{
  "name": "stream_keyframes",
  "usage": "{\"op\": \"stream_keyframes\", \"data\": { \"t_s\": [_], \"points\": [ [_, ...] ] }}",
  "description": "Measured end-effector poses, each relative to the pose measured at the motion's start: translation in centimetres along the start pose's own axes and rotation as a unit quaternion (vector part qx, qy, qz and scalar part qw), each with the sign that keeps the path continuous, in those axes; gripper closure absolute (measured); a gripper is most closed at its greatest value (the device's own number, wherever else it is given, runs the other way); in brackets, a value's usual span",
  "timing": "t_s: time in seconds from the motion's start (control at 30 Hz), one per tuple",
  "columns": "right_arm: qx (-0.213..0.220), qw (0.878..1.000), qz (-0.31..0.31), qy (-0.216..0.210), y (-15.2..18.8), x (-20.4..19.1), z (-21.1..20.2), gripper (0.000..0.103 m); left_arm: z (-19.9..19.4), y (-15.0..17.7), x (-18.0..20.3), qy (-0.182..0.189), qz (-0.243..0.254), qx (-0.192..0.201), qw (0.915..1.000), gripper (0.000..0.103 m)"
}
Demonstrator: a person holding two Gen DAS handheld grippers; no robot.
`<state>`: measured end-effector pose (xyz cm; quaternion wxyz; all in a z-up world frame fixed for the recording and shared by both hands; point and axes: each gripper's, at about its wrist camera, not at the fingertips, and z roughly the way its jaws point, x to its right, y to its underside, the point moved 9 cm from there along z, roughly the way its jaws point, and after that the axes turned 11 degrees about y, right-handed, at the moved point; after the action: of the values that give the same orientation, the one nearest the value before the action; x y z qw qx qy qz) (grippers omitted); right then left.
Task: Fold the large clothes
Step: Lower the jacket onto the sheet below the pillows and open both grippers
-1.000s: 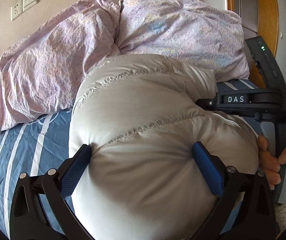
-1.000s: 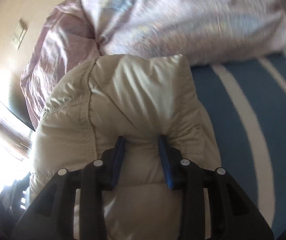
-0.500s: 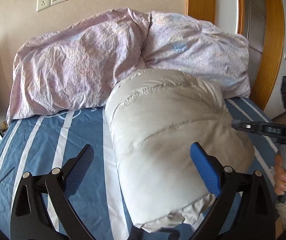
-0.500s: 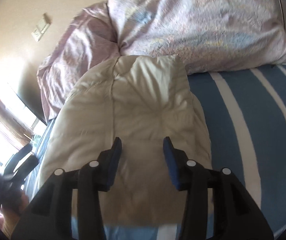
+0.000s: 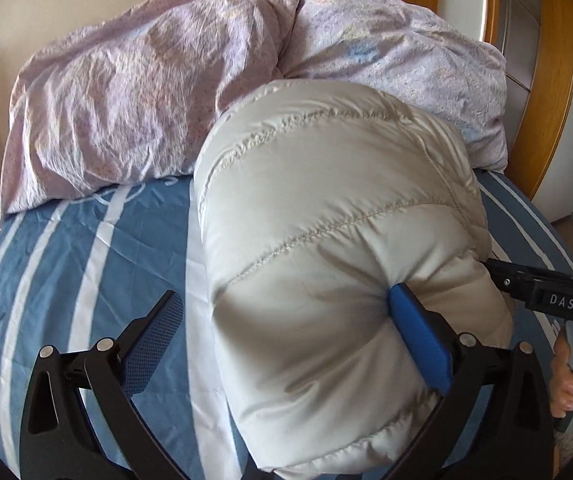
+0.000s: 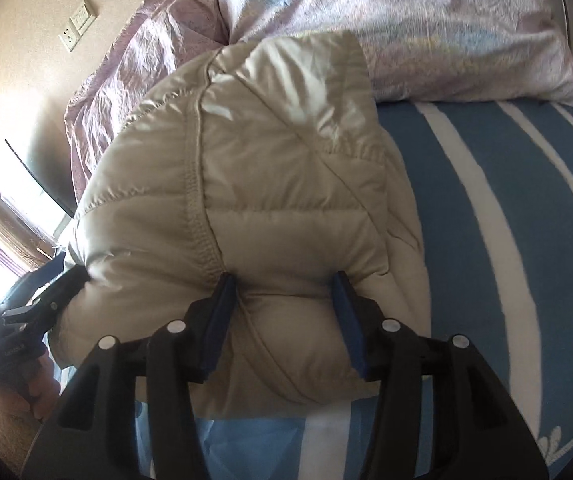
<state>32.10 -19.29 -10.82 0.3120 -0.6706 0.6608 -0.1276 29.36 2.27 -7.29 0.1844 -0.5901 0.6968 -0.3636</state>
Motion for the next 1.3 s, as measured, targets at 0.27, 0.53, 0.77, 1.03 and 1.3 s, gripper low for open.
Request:
{"op": "stream_keyframes", "data": {
  "t_s": [0.27,0.53,0.77,1.03,1.3],
  "points": [
    [0.023,0.998,-0.018,0.06,-0.9,-0.1,-3.3,0.014,-2.4,-0.6,-0.5,0.001,-0.021,0.019,0.9996,0.001],
    [0.063,0.982,-0.058,0.169,-1.5,-0.9,-6.4,0.002,-5.3,-1.2,-1.0,-0.035,-0.025,0.038,0.9984,0.001],
    [0.062,0.983,-0.05,0.165,-0.9,-1.3,-8.8,0.002,-7.7,-0.6,0.1,-0.06,-0.011,0.034,0.9976,0.001],
    [0.062,0.982,-0.054,0.17,1.5,-1.9,-11.7,0.002,-9.7,1.9,1.2,-0.069,-0.017,0.01,0.9974,0.001],
    [0.059,0.977,-0.082,0.189,4.9,-2.9,-13.5,0.002,-11.1,5.1,2.8,-0.071,-0.023,-0.018,0.9971,0.001]
  ]
}}
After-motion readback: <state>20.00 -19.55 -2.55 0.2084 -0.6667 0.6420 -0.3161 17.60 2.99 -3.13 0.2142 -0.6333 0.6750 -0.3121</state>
